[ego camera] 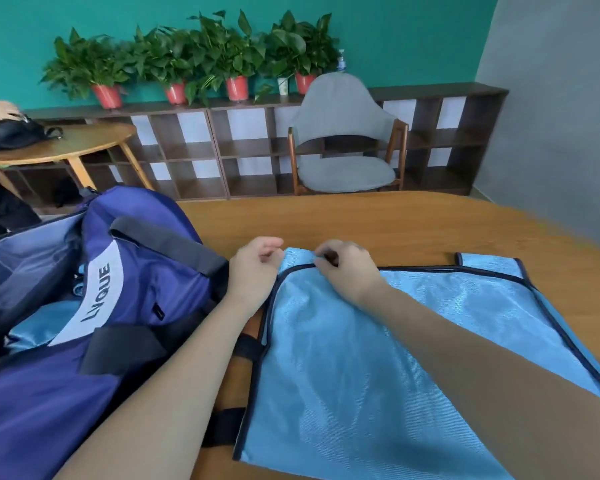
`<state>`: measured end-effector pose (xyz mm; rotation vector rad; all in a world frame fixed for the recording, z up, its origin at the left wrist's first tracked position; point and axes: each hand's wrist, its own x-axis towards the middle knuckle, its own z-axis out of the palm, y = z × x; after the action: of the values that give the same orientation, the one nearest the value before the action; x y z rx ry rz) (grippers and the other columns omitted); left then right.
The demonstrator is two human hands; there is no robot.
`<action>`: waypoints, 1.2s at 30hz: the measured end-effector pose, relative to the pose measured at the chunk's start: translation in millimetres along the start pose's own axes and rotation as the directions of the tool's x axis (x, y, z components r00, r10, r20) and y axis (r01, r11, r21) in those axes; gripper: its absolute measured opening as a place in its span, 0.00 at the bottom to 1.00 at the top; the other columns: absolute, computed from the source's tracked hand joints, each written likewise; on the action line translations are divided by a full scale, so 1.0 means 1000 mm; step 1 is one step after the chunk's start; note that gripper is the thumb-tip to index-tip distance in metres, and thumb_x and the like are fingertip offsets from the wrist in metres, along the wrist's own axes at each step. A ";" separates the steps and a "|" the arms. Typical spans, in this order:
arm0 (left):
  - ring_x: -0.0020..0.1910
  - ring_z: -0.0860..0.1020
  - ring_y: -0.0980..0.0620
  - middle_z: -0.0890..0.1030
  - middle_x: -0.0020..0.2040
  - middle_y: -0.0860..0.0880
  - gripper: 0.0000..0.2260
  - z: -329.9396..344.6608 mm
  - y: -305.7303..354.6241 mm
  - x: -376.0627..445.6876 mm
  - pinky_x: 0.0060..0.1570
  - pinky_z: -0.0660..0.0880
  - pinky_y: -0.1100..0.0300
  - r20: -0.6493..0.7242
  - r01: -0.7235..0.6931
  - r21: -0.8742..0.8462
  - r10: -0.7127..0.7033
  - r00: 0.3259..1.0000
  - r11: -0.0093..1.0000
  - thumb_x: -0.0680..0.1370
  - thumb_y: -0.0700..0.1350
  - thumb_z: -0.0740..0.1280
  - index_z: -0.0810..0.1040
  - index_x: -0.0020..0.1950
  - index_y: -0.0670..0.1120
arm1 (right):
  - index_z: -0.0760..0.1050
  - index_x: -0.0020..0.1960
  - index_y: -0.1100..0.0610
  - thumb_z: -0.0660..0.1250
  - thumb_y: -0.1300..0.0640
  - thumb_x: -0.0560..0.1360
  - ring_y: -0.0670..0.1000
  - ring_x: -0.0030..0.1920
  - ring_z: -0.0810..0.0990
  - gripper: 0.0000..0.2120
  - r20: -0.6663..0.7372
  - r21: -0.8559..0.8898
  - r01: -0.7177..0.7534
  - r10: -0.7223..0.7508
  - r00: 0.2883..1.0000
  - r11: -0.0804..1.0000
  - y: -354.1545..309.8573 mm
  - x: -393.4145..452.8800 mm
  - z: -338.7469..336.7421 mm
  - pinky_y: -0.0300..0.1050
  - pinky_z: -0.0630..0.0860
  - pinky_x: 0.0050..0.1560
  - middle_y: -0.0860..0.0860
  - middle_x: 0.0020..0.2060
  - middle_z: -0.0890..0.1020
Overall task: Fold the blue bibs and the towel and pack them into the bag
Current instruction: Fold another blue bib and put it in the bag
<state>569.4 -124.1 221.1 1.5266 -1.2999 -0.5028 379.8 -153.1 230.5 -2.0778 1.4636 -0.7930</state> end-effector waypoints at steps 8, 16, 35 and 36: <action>0.52 0.83 0.58 0.86 0.51 0.52 0.10 -0.011 -0.006 0.014 0.58 0.78 0.62 0.147 0.101 -0.188 -0.074 0.986 0.977 0.77 0.37 0.73 0.85 0.55 0.49 | 0.85 0.50 0.46 0.68 0.52 0.79 0.48 0.54 0.78 0.07 -0.034 0.116 -0.004 0.008 0.999 0.993 0.007 -0.003 0.002 0.42 0.74 0.57 0.43 0.50 0.84; 0.54 0.83 0.57 0.86 0.52 0.51 0.14 -0.020 -0.013 0.020 0.63 0.78 0.57 0.132 0.102 -0.194 -0.077 0.988 0.976 0.78 0.32 0.70 0.84 0.53 0.50 | 0.83 0.60 0.55 0.62 0.56 0.84 0.50 0.61 0.77 0.12 -0.097 0.149 -0.032 0.047 0.994 0.988 0.011 -0.001 0.002 0.30 0.64 0.56 0.52 0.60 0.81; 0.48 0.81 0.61 0.84 0.54 0.54 0.14 -0.020 0.003 0.009 0.50 0.74 0.72 0.083 -0.026 0.122 0.016 0.996 0.992 0.77 0.44 0.75 0.82 0.62 0.50 | 0.82 0.61 0.52 0.63 0.56 0.82 0.43 0.55 0.73 0.12 -0.046 0.009 0.005 -0.005 0.999 1.000 0.014 0.000 0.006 0.32 0.65 0.55 0.49 0.61 0.78; 0.48 0.81 0.61 0.84 0.54 0.54 0.14 -0.020 0.003 0.008 0.49 0.73 0.74 0.098 -0.034 0.154 0.019 0.995 0.987 0.77 0.44 0.75 0.83 0.62 0.50 | 0.82 0.61 0.52 0.63 0.57 0.82 0.43 0.55 0.73 0.12 -0.043 0.010 0.007 -0.006 0.999 1.000 0.013 0.000 0.006 0.32 0.65 0.55 0.49 0.61 0.79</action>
<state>586.8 -123.1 233.5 1.6275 -1.4610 -0.4713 375.7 -156.8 217.4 -2.0709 1.4728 -0.8514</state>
